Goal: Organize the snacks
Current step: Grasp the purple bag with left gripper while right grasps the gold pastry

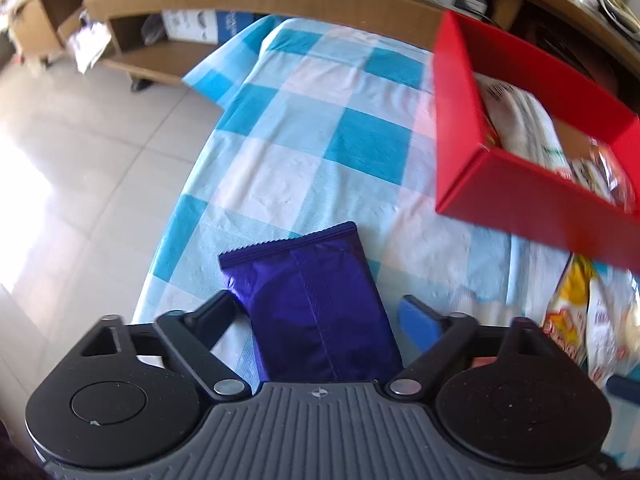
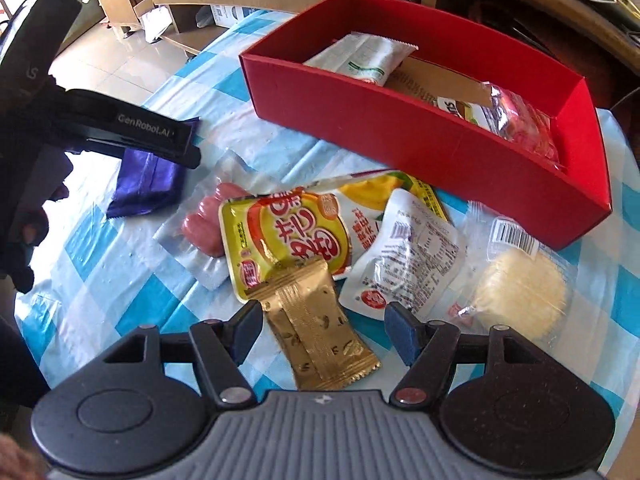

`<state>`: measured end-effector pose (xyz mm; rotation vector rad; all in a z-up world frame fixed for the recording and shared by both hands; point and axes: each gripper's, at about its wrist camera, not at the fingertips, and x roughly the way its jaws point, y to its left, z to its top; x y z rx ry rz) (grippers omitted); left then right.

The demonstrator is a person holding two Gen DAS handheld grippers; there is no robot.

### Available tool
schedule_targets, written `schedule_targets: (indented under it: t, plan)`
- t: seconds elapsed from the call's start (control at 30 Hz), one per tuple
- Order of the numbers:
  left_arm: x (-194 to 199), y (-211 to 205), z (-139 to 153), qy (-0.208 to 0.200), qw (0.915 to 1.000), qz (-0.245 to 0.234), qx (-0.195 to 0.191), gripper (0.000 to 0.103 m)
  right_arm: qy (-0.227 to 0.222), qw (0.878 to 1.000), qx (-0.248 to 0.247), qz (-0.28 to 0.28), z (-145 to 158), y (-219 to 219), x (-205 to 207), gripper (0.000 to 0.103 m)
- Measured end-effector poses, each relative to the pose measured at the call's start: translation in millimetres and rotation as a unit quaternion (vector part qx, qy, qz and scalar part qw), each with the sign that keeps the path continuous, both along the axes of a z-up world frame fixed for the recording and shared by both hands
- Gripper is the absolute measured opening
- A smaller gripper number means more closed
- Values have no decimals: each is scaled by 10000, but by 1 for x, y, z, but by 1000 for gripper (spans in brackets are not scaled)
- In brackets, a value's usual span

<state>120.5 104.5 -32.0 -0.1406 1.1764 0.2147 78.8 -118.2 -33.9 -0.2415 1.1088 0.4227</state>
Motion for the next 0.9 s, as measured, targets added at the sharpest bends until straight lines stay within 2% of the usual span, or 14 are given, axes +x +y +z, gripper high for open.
schedule_targets:
  t: [0.1, 0.17, 0.3, 0.43, 0.53, 0.6, 0.67, 0.7, 0.73, 0.8, 0.9]
  plan:
    - [-5, -10, 3, -51, 9996, -253, 127, 73, 19, 10000, -19, 15, -2, 0, -1, 78]
    - [-10, -15, 4, -43, 9991, -424, 87, 72, 20, 10000, -8, 13, -2, -1, -2, 78]
    - [-25, -27, 6, -2, 9974, -714, 77, 71, 65, 10000, 26, -40, -2, -6, -4, 78]
    - [-41, -33, 6, 63, 9952, -966, -106, 71, 167, 9998, 138, -38, -4, -4, -6, 78]
    - [-47, -35, 4, 78, 9946, -1025, -146, 71, 231, 9997, 36, 117, -10, 2, -3, 78]
    - [-46, -34, 4, 76, 9946, -1017, -171, 72, 92, 9997, -142, 171, -14, 7, -1, 81]
    - [-43, -31, 4, 76, 9949, -983, -218, 72, 47, 9998, -93, 167, -14, 7, 0, 82]
    - [-42, -31, 4, 72, 9949, -979, -221, 72, 32, 9999, -81, 133, -14, 5, 1, 78]
    - [-42, -31, 4, 69, 9949, -978, -216, 72, -26, 9999, -129, 90, -13, 4, 0, 67]
    - [-43, -32, 4, 68, 9948, -993, -200, 72, -46, 9999, -105, -23, -10, 1, -2, 54]
    - [-45, -33, 4, 83, 9945, -1023, -197, 72, -16, 9998, -77, -179, -9, -2, -9, 51]
